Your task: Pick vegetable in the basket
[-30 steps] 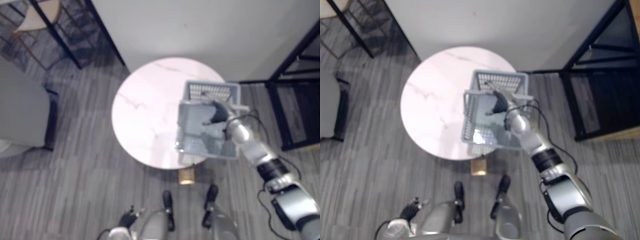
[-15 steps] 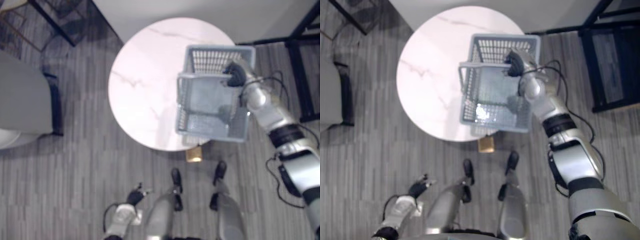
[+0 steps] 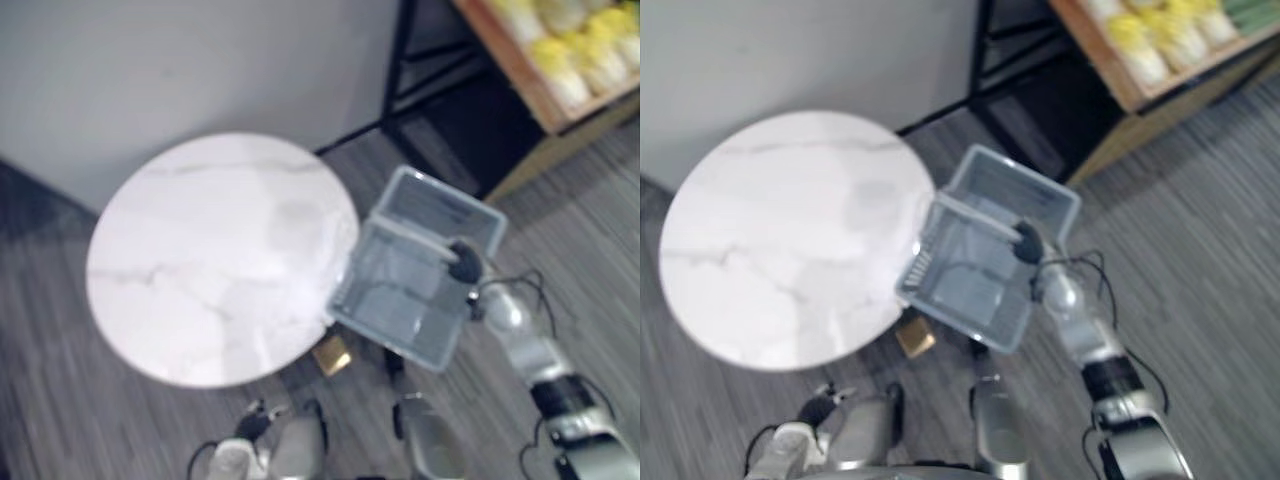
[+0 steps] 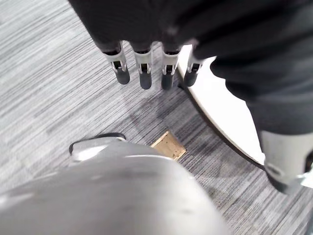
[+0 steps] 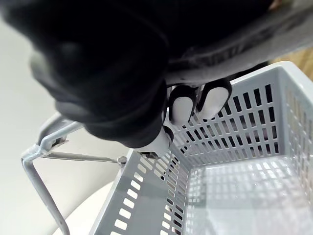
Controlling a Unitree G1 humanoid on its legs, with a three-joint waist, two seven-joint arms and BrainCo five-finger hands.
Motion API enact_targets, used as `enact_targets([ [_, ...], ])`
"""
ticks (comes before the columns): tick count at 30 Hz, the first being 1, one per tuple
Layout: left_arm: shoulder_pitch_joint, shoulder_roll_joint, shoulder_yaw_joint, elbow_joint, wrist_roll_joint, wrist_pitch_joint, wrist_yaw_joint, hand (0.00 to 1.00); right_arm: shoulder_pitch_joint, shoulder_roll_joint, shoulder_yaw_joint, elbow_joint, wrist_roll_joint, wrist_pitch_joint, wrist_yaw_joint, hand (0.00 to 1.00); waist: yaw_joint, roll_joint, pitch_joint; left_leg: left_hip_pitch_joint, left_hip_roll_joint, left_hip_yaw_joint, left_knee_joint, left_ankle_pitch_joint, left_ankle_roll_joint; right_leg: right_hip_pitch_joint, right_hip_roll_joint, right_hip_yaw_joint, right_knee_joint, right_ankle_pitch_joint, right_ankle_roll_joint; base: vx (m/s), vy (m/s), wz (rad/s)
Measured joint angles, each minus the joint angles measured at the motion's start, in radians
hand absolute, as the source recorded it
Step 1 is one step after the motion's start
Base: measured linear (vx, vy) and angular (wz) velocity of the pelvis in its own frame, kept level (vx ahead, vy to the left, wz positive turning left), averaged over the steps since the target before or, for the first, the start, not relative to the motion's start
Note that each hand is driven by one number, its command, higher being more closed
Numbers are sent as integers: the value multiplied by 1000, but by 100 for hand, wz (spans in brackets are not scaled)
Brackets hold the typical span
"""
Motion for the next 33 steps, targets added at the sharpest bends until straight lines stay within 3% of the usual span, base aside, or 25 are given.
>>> enact_targets([
  [1,-14,6,2,3,11,0,-1,0,33,7,-31,-22,1,1,0,100,0,-4,-7,0,-2,20,-3,6,9,-16,0,-3,10,3,-36,-25,122,-104],
  [2,-36,14,21,2,30,0,-2,0,79,21,-65,-52,9,0,-3,100,1,-6,-27,2,14,86,-44,31,36,-52,15,-85,16,-20,-240,-31,90,-146],
  [3,-50,12,61,-3,30,0,-2,0,85,27,-60,-58,16,0,-4,100,5,-7,-28,44,24,164,-104,54,46,-101,-28,-304,115,-146,-321,-41,70,-170],
  [4,-48,12,77,-6,30,0,-2,0,87,39,-56,-56,16,-1,-2,100,9,-6,-28,71,30,208,-117,54,45,-133,-58,-386,213,-197,-293,-31,58,-183],
  [5,-32,18,86,-5,30,4,-2,0,113,80,-55,-52,15,-1,-2,100,10,-20,-38,122,22,284,-108,50,48,-146,-121,-486,396,-217,-302,34,83,-192],
  [6,-5,32,105,-24,30,7,-1,0,150,95,-30,-41,15,-2,0,100,17,-40,-62,147,4,353,-74,44,49,-130,-132,-568,431,-180,-334,22,77,-209],
  [7,13,31,125,-27,29,7,0,0,141,96,2,-30,15,-2,6,100,21,-40,-66,147,14,375,-42,55,65,-130,-107,-573,398,-102,-332,-138,43,-269],
  [8,38,35,167,-10,29,8,-1,0,131,125,31,-17,15,-15,12,100,54,-38,-95,108,32,395,-93,47,112,-130,-48,-534,287,3,-344,-239,-1,-275],
  [9,47,17,175,-11,27,7,2,0,138,127,22,-11,15,-27,10,100,52,-16,-112,138,54,462,-220,113,50,-125,-80,-665,459,-195,-280,-265,-33,-247],
  [10,56,12,174,-18,26,6,5,0,143,127,24,-2,15,-28,12,100,42,-17,-126,156,45,499,-232,119,52,-105,-116,-708,521,-271,-225,-78,-41,-178],
  [11,64,9,166,-14,18,9,8,0,151,128,24,26,14,-31,13,100,40,-5,-154,157,47,555,-231,119,51,-42,-145,-745,504,-353,-113,-25,-79,-157],
  [12,68,1,163,-15,12,8,11,0,158,135,22,51,10,-28,13,100,45,-2,-172,164,50,617,-229,119,50,13,-138,-719,408,-358,-62,36,-83,-153],
  [14,72,-29,187,-15,9,8,19,0,198,154,11,70,4,-22,14,100,50,26,-179,197,84,689,-214,130,30,74,-44,-651,256,-287,-72,33,-119,-126],
  [16,83,-46,192,-15,-7,6,30,0,274,168,10,82,4,-19,13,100,57,22,-183,211,153,717,-52,116,24,151,14,-575,155,-264,-75,92,-179,-114],
  [17,88,-60,185,-17,-22,6,33,0,317,169,6,86,3,-13,13,100,61,15,-189,148,211,663,139,98,57,184,30,-543,118,-268,-75,93,-217,-112],
  [18,87,-73,166,-22,-30,5,35,0,326,166,-9,105,3,-9,4,100,61,17,-190,86,222,555,227,78,47,188,38,-520,113,-278,-89,55,-151,-88],
  [20,79,-79,132,-43,-32,0,40,0,337,165,-76,152,5,7,-9,100,60,19,-190,-37,212,415,286,46,10,188,40,-499,109,-280,-91,72,-63,-49],
  [23,74,-82,104,-61,-73,-1,45,0,354,159,-162,235,7,39,-47,100,70,31,-187,-147,166,373,166,56,13,220,29,-472,94,-288,-87,120,20,-25],
  [26,92,-93,94,-76,-97,-1,45,0,340,156,-181,297,18,46,-67,100,108,47,-190,-174,105,355,-84,173,11,219,23,-401,94,-300,-68,168,140,-79],
  [27,110,-98,95,-75,-99,0,45,0,336,158,-180,327,19,46,-69,100,125,69,-200,-151,98,347,-106,235,40,232,30,-360,97,-310,-51,184,157,-98],
  [28,120,-100,96,-76,-101,0,46,0,331,163,-179,348,19,46,-68,100,125,64,-200,-137,89,347,-106,233,57,242,24,-351,107,-319,-38,267,189,-61],
  [29,137,-103,95,-76,-106,0,45,0,331,175,-182,386,19,45,-69,100,122,53,-202,-110,67,351,-109,208,91,236,-5,-346,176,-368,-3,271,183,-15],
  [30,135,-96,94,-75,-108,0,47,0,340,193,-193,409,31,47,-71,100,115,29,-201,-82,32,351,-130,191,98,177,-47,-355,350,-421,40,316,216,3],
  [31,134,-92,92,-74,-108,1,49,0,341,202,-197,418,45,47,-73,100,113,21,-199,-65,17,350,-146,188,103,128,-71,-356,471,-431,53,238,170,22],
  [33,150,-67,55,-75,-108,4,51,0,336,247,-244,420,87,50,-96,100,72,9,-196,39,-26,316,-219,181,113,-13,-141,-350,866,-358,102,266,162,52],
])
